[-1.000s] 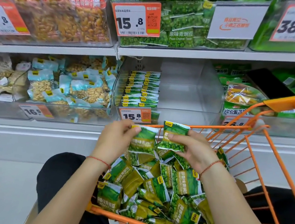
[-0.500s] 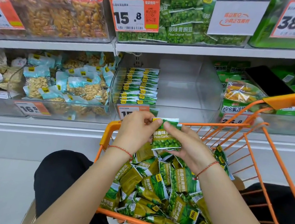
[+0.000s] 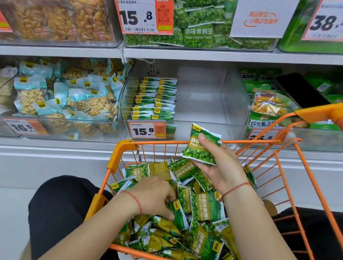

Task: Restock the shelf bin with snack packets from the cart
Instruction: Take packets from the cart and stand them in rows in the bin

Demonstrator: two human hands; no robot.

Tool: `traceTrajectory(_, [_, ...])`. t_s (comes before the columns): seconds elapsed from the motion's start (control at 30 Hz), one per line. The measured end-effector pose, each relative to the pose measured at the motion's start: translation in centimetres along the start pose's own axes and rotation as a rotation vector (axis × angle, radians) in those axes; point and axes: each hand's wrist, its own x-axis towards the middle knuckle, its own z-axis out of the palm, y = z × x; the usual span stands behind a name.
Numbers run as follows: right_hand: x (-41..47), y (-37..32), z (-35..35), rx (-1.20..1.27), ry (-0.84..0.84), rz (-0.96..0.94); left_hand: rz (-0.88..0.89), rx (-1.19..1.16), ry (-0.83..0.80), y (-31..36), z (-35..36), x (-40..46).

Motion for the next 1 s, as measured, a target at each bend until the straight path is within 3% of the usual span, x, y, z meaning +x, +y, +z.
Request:
traceTrajectory(0.13, [0.3,0.1,-0.4,0.010,-0.007,-0.021,0.005,-0.026,0.053,0.0,-0.1,0.0])
traceTrajectory(0.33, [0.3,0.4,-0.2,-0.063,-0.016,-0.103,0.014,-0.601,0.327,-2.4,-3.9,-2.1])
traceTrajectory(0.47, [0.3,0.5,0.0,-0.097,0.001,-0.148,0.063,-1.036,0.401,-2.3,-6.0,-3.5])
traceTrajectory(0.57, [0.2,0.7,0.3,-0.135,0.000,-0.139,0.040,-1.207,0.452,-1.3,-7.0,-3.1])
traceTrajectory(0.73, [0.1,0.3,0.4,0.048,-0.033,0.022,-0.082,-1.327,0.480,0.3,-7.1,-1.0])
traceTrajectory(0.83, [0.1,0.2,0.4,0.060,-0.039,0.010,-0.161,-1.297,0.526,0.9,-7.0,0.0])
traceTrajectory(1.0, [0.0,0.3,0.7,0.063,-0.062,-0.033,-0.151,-1.254,0.638,0.9,-7.0,0.5])
